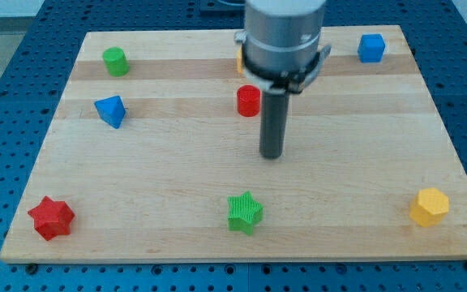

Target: Nudge the red star a bit up

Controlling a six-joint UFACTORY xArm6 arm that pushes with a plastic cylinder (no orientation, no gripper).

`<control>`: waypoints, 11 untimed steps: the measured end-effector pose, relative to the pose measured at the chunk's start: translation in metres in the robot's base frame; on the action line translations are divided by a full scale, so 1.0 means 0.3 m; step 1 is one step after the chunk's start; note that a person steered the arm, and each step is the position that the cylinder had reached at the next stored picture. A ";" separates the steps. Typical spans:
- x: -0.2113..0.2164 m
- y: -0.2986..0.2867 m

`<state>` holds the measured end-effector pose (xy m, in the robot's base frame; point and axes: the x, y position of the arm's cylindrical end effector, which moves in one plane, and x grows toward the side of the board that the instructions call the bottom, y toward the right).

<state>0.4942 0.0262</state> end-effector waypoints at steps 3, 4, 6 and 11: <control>0.073 -0.418; 0.198 -0.557; 0.416 -0.706; 0.328 -0.776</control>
